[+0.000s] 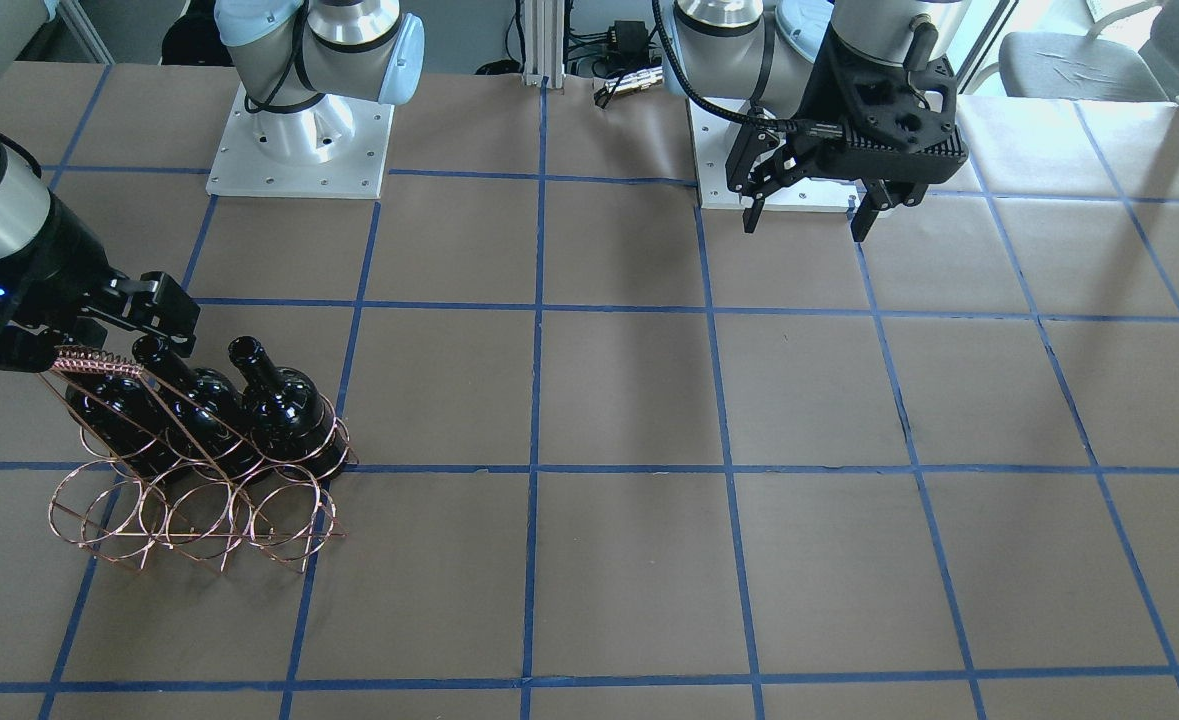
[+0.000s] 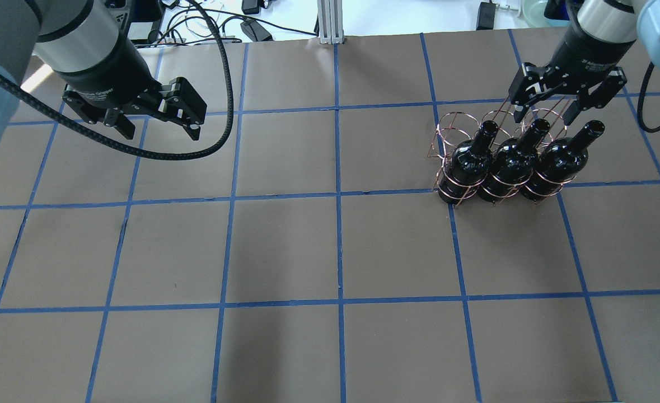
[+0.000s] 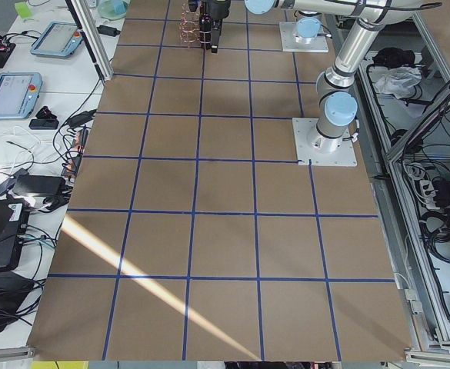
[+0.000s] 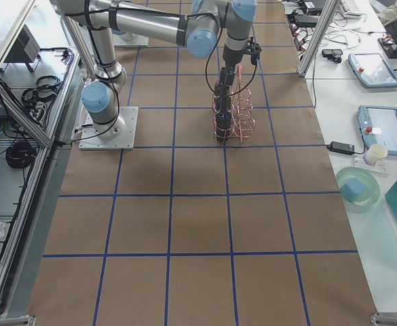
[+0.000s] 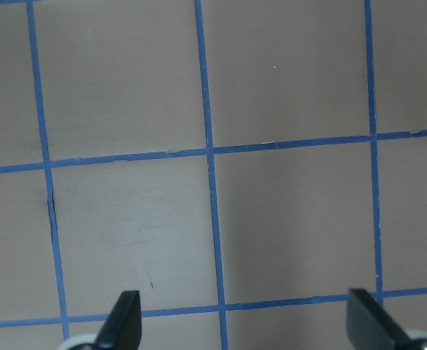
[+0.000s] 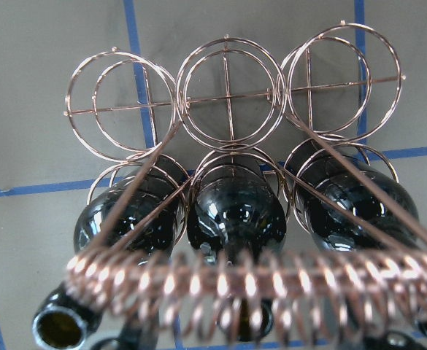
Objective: Place wine into wine basket
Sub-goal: 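Open the right gripper and raise it off the bottle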
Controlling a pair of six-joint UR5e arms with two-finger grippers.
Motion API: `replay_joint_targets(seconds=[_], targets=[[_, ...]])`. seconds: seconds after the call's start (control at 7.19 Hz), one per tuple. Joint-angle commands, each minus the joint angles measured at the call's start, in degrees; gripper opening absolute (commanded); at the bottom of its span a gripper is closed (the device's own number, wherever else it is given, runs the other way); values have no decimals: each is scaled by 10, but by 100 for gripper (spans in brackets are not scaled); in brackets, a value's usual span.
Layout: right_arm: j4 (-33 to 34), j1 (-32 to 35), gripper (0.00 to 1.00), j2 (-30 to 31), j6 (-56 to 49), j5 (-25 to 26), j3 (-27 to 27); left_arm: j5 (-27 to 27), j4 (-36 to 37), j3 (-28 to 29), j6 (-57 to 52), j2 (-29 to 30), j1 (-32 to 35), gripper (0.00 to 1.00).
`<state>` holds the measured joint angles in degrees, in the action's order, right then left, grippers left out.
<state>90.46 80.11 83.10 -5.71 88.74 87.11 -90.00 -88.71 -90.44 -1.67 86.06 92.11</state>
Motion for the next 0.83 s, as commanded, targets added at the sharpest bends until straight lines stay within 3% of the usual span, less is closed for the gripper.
replay_joint_targets(seconds=[0.0,0.28,0.7], targets=[[-48,36,84,48,33,-1,-24,0,-2,0,0,0,0,100],[-56,81,90,61,90,-4,-38,0,-3,0,0,0,0,100],[-59,92,99,75,83,-4,-49,0,-3,0,0,0,0,100]])
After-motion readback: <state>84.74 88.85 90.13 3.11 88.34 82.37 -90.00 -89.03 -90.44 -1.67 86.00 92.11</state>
